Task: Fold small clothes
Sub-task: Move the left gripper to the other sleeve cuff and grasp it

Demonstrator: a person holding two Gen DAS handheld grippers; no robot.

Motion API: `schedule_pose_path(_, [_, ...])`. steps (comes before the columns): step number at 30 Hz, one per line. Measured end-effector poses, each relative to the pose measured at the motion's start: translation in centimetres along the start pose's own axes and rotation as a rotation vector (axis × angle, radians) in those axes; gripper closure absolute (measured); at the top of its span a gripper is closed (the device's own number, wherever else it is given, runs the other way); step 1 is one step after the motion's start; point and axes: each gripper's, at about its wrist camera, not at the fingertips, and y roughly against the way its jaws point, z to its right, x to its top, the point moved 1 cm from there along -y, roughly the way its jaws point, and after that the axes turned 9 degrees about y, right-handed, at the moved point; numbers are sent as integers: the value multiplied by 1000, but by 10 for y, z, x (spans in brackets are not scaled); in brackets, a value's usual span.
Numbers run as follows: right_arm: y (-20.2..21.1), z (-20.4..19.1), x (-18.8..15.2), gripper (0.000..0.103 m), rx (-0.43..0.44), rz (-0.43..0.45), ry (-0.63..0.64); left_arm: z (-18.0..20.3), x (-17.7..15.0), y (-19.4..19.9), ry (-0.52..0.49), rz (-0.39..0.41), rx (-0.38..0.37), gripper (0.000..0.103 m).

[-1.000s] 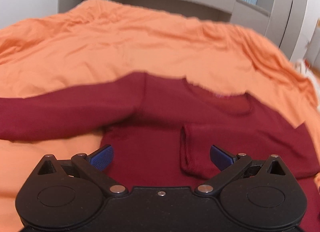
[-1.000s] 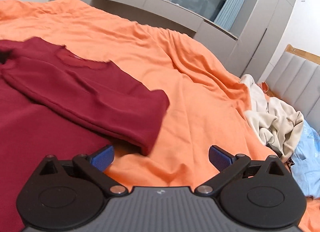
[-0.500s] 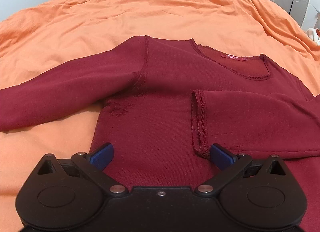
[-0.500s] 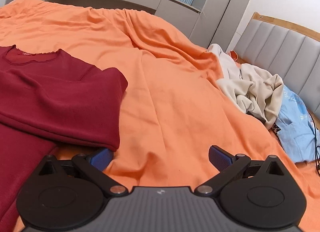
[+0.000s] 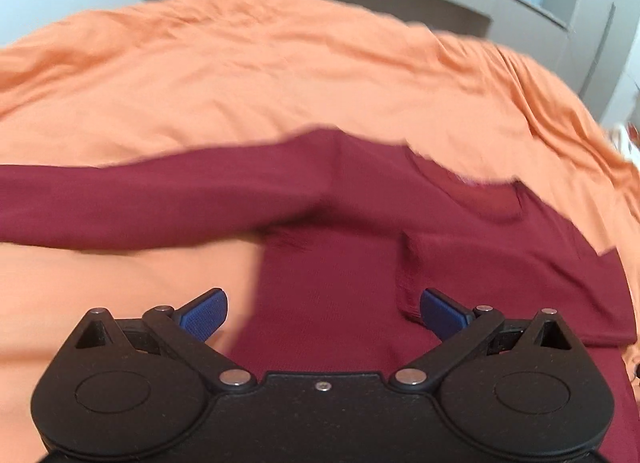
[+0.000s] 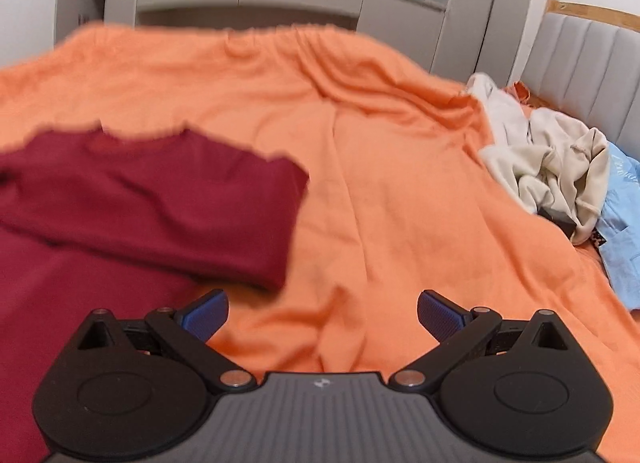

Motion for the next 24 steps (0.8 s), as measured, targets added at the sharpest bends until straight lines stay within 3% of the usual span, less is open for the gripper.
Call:
schedule_pose_path(3, [17, -5, 3, 0, 131, 132, -72, -35, 8, 26, 53, 64, 89, 1])
schedule_pose_path(6, [31, -23, 4, 0, 249, 243, -53, -77, 21, 44, 149, 125, 150, 1])
schedule_pose_path(11, [47, -62, 4, 0, 297, 333, 111, -153, 39, 73, 301, 215, 258, 1])
schedule_pose_path(16, [53, -94, 0, 0, 298, 339, 209, -218, 44, 83, 492, 251, 234, 1])
schedule_pose_path(21, [50, -101, -6, 0, 298, 322, 217, -260, 36, 81, 688, 337, 114, 1])
schedule_pose_path(24, [47, -99, -7, 0, 303, 307, 200, -280, 37, 71, 786, 377, 89, 1])
